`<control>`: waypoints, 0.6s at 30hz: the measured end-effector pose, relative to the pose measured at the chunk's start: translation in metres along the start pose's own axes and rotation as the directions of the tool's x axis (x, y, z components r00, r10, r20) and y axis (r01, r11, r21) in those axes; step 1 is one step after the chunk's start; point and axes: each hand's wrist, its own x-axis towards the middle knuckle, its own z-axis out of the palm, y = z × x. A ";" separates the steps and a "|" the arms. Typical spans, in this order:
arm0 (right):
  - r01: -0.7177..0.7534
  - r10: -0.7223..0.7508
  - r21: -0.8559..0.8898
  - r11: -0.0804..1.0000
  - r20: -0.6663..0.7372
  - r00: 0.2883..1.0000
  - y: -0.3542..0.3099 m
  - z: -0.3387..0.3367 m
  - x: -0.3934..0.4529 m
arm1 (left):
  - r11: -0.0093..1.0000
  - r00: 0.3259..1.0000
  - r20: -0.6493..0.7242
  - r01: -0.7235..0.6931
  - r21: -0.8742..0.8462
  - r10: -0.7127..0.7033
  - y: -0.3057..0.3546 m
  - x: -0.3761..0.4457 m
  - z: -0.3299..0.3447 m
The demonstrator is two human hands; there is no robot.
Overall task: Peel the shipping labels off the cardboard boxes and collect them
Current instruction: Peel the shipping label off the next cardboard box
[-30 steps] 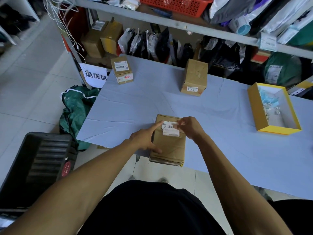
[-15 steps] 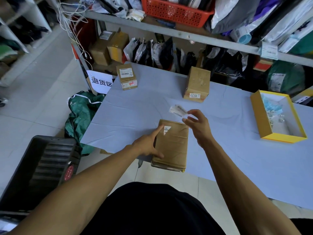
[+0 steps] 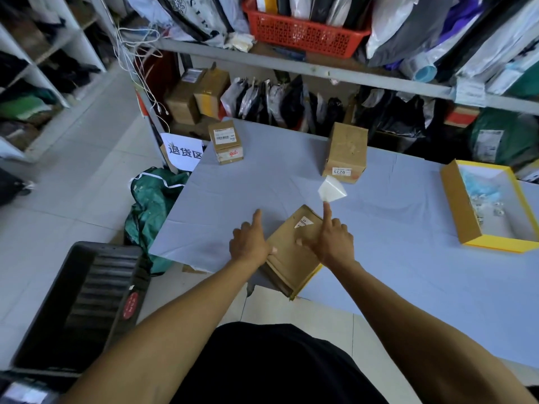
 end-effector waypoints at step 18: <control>-0.015 0.006 0.378 0.926 0.024 1.000 0.004 0.013 -0.001 | 0.923 0.913 -0.250 -0.362 -0.134 0.322 0.052 0.041 0.046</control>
